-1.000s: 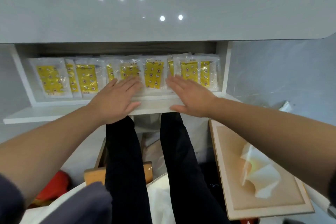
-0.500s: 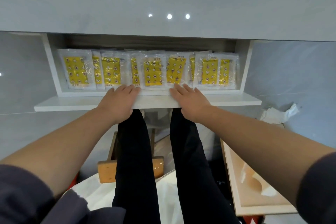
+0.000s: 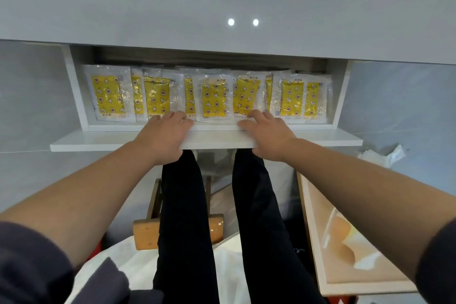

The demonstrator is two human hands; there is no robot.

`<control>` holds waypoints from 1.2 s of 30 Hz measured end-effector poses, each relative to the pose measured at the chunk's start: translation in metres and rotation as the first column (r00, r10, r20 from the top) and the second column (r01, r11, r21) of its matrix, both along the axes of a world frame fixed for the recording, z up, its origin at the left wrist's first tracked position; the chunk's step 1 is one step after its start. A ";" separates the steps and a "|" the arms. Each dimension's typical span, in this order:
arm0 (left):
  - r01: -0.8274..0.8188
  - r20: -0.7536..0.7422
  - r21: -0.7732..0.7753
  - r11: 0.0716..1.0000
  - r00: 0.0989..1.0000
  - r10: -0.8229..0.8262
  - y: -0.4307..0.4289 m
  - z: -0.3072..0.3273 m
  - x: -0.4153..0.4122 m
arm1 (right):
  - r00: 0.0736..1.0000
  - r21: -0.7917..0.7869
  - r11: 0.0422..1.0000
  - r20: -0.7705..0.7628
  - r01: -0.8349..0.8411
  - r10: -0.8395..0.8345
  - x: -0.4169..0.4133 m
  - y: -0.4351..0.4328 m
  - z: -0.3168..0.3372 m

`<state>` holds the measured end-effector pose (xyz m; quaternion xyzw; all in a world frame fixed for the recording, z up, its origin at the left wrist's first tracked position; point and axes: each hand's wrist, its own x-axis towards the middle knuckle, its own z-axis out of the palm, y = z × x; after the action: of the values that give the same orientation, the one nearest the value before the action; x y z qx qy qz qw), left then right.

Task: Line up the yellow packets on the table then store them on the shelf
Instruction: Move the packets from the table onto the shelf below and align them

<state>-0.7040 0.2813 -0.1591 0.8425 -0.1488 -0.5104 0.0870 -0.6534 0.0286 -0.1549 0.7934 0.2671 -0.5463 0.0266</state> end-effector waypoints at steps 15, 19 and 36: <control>-0.221 0.229 0.041 0.974 0.951 0.206 0.002 -0.025 0.069 | 0.964 0.038 0.982 0.190 0.183 -0.186 0.071 0.056 -0.034; -0.196 0.101 0.108 0.975 0.978 0.185 0.007 -0.043 0.080 | 0.990 0.042 0.996 0.107 0.084 -0.088 0.077 0.064 -0.043; -0.057 -0.058 0.006 0.998 0.997 0.057 0.010 0.022 -0.012 | 0.987 0.034 0.997 -0.142 -0.067 0.071 -0.012 0.020 0.029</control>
<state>-0.7164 0.2916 -0.1370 0.8315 -0.1210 -0.5322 0.1037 -0.6651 0.0484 -0.1254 0.7429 0.3036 -0.5965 0.0147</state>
